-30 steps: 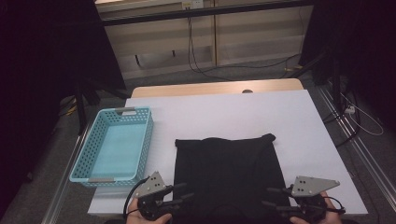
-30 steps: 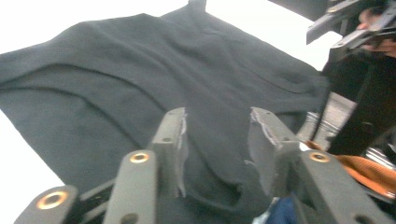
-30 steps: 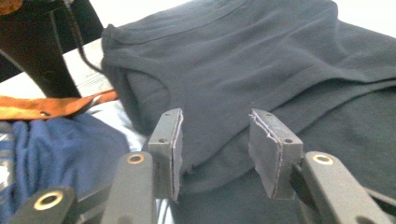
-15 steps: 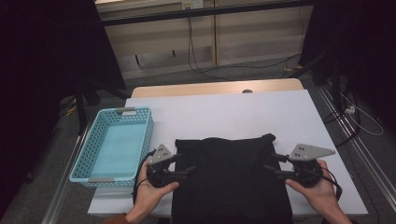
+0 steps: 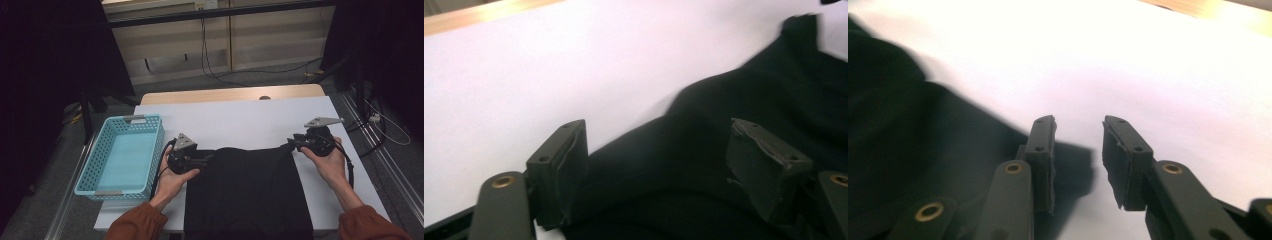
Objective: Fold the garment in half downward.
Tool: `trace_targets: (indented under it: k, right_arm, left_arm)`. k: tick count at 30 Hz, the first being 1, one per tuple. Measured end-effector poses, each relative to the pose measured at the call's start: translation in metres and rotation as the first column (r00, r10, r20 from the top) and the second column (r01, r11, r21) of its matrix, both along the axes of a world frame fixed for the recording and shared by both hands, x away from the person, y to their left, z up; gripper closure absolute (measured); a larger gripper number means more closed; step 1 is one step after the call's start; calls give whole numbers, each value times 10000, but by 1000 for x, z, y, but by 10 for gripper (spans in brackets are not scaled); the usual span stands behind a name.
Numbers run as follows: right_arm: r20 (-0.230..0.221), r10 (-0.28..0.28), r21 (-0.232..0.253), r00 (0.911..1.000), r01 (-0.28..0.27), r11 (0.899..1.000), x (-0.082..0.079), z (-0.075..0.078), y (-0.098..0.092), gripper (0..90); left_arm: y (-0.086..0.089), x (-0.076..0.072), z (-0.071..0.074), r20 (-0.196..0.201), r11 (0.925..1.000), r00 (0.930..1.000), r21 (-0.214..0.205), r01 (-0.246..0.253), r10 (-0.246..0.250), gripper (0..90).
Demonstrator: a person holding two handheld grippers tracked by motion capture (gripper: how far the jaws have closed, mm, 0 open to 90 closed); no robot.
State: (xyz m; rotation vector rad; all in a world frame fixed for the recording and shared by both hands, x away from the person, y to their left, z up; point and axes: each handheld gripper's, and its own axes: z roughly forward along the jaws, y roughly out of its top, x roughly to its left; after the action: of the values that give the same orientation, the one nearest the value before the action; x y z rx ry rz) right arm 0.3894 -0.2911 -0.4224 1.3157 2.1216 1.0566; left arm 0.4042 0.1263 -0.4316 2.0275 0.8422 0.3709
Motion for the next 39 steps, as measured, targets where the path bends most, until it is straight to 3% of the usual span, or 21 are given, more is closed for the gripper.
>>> trace_targets:
  k: [2, 4, 6, 12, 17, 20, 25, 29, 32, 36, 38, 39]
  right_arm:
    - [23, -250, -63, 9997, 250, 9997, 13, -7, -3, 670]
    - [-135, -310, 203, 9994, 313, 9993, 21, -13, -5, 668]
    - [-231, -170, 336, 9996, 178, 9993, 24, -17, -4, 664]
    - [-644, -40, -38, 9979, 37, 10000, 26, -27, -1, 655]
    - [-975, 360, 28, 9946, -359, 9994, 24, -32, 0, 656]
    - [-1097, 533, -202, 9925, -558, 9982, 24, -36, 3, 657]
    - [-1187, 698, -30, 9905, -707, 9975, 21, -37, 2, 652]
    - [-1401, 826, -33, 9867, -839, 9965, 16, -36, 4, 701]
    - [-1590, 1094, 238, 9812, -1070, 9940, 15, -35, 5, 869]
    - [-1596, 843, 190, 9836, -823, 9964, 13, -34, 7, 887]
    - [-1370, 540, -238, 9891, -578, 9980, 12, -32, 5, 890]
    - [-1310, 385, -208, 9906, -416, 9989, 11, -31, 2, 890]
  left_arm:
    - [1, 1, -4, -144, 9997, 9999, 247, 33, -29, 237]
    - [0, 1, -8, -383, 9994, 9992, 329, 117, -104, 223]
    - [-2, 0, -9, -369, 9990, 9992, 422, 175, -160, 220]
    - [-4, -2, -11, -218, 9968, 9996, 776, 204, -188, 211]
    - [0, -3, -12, -271, 9970, 9995, 744, 196, -176, 208]
    - [2, -2, -12, -297, 9978, 9995, 648, 122, -102, 207]
    - [4, -2, -11, -286, 9984, 9996, 573, 2, 15, 205]
    - [4, -2, -12, -290, 9979, 9996, 653, 8, 11, 205]
    - [4, -2, -12, -243, 9980, 9997, 635, -51, 67, 205]
    - [6, -1, -12, -322, 9983, 9993, 563, -163, 181, 208]
    - [8, 1, -12, -320, 9983, 9993, 551, -163, 181, 219]
    - [8, 1, -12, -350, 9984, 9992, 531, -197, 215, 227]
